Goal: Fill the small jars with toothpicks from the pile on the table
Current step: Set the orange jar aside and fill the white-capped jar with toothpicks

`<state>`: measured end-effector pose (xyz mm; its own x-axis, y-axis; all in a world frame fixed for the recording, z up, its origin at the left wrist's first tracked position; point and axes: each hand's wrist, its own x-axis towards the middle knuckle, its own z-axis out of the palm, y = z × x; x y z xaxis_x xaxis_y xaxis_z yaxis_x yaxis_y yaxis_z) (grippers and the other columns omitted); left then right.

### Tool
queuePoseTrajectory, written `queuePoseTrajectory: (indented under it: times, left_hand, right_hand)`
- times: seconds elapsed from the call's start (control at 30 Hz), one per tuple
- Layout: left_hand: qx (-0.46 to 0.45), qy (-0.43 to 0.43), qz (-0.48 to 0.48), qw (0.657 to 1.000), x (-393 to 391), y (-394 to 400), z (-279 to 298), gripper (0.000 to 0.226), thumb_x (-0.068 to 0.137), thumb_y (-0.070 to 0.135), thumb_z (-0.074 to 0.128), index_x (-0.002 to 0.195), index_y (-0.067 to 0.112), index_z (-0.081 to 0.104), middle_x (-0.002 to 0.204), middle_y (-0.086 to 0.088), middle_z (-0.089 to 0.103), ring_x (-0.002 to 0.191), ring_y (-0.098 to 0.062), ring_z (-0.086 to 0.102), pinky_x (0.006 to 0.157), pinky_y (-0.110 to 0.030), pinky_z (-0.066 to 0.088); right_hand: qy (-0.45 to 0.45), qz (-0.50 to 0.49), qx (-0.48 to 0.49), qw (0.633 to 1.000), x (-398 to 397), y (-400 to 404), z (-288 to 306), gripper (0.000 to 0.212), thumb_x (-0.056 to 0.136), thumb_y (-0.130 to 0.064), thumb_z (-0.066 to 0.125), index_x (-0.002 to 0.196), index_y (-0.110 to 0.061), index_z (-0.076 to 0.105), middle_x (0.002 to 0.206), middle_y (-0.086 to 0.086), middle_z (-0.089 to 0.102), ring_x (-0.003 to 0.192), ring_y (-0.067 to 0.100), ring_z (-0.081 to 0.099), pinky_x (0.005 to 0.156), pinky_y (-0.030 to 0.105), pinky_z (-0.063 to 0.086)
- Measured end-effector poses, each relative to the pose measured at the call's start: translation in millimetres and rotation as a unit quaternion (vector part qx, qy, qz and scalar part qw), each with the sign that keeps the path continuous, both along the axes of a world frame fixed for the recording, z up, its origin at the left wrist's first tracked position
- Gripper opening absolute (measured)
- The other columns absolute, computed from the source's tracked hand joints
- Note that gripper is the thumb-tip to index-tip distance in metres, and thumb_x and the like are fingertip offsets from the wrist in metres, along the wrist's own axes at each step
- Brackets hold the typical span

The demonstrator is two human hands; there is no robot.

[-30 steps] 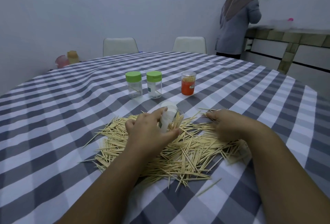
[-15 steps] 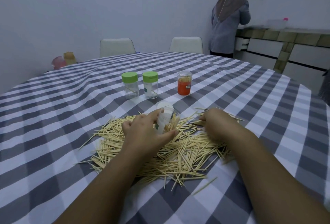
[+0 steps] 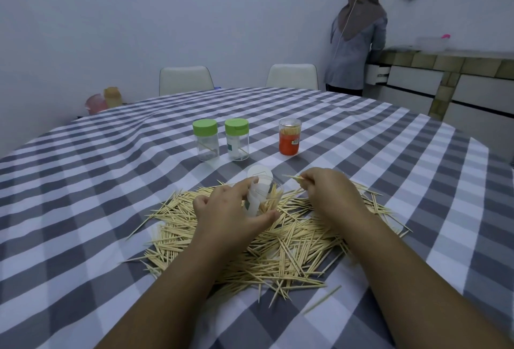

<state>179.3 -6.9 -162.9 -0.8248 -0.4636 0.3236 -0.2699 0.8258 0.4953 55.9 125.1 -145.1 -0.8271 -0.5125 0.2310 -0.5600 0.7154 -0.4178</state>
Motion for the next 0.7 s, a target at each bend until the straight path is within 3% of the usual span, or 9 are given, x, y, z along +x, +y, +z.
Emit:
queuePoseTrajectory:
  times: [0.07,0.17,0.27,0.37,0.43,0.53,0.7]
  left_hand:
    - [0.000,0.000,0.000,1.000,-0.1,-0.2,-0.1,0.075,0.076,0.066,0.060,0.142,0.042,0.033,0.134,0.006,0.047,0.129,-0.010,0.030,0.091,-0.030,0.012]
    - [-0.003,-0.003,0.003,1.000,-0.6,-0.7,-0.4,0.076,0.075,0.067,0.059,0.142,0.042,0.033,0.134,0.006,0.047,0.129,-0.011,0.030,0.092,-0.030,0.012]
    - [-0.004,-0.006,0.003,1.000,-1.6,-0.6,-0.6,0.076,0.075,0.068,0.058,0.142,0.043,0.032,0.134,0.006,0.048,0.129,-0.011,0.030,0.096,-0.033,0.014]
    - [-0.011,-0.008,0.003,1.000,-2.0,-0.7,-1.2,0.076,0.075,0.069,0.057,0.142,0.043,0.032,0.135,0.007,0.048,0.129,-0.011,0.030,0.095,-0.032,0.014]
    - [-0.012,-0.003,-0.001,1.000,-1.3,-0.5,-1.4,0.076,0.075,0.069,0.057,0.142,0.043,0.033,0.134,0.008,0.048,0.129,-0.010,0.031,0.091,-0.030,0.013]
    - [-0.014,-0.001,-0.003,1.000,-1.2,0.1,-1.5,0.075,0.076,0.068,0.057,0.142,0.043,0.033,0.134,0.008,0.048,0.128,-0.010,0.031,0.090,-0.030,0.012]
    - [-0.016,0.005,-0.003,1.000,-1.5,1.3,-0.9,0.075,0.076,0.067,0.058,0.142,0.042,0.033,0.134,0.008,0.047,0.128,-0.009,0.030,0.089,-0.029,0.011]
  right_hand:
    - [-0.047,0.015,-0.131,0.990,4.7,-2.3,2.5,0.022,0.097,-0.019,0.049,0.111,-0.018,0.066,0.095,0.003,0.068,0.086,0.021,0.061,0.071,0.032,0.045]
    - [-0.142,0.034,-0.328,0.933,12.5,-6.6,4.9,0.019,0.095,-0.016,0.053,0.108,-0.016,0.067,0.089,0.000,0.068,0.086,0.017,0.065,0.074,0.031,0.051]
    - [-0.223,0.040,-0.473,0.851,15.8,-10.1,7.8,0.014,0.094,-0.013,0.055,0.092,-0.021,0.066,0.086,0.003,0.070,0.086,0.019,0.068,0.082,0.035,0.054]
    - [-0.320,0.051,-0.595,0.735,15.5,-10.4,12.7,0.015,0.094,-0.009,0.053,0.090,-0.017,0.065,0.086,0.006,0.070,0.083,0.020,0.068,0.081,0.032,0.056]
    - [-0.373,0.060,-0.651,0.658,13.9,-9.1,15.0,0.014,0.095,-0.008,0.051,0.094,-0.012,0.063,0.080,0.005,0.071,0.077,0.018,0.070,0.078,0.031,0.058]
    - [-0.423,0.070,-0.688,0.586,12.9,-8.8,16.8,0.013,0.095,-0.007,0.050,0.097,-0.008,0.062,0.075,0.004,0.072,0.071,0.017,0.071,0.074,0.031,0.058]
    - [-0.453,0.085,-0.701,0.544,16.7,-12.9,14.7,0.011,0.093,-0.006,0.051,0.095,-0.007,0.062,0.075,0.008,0.071,0.072,0.020,0.072,0.072,0.032,0.059]
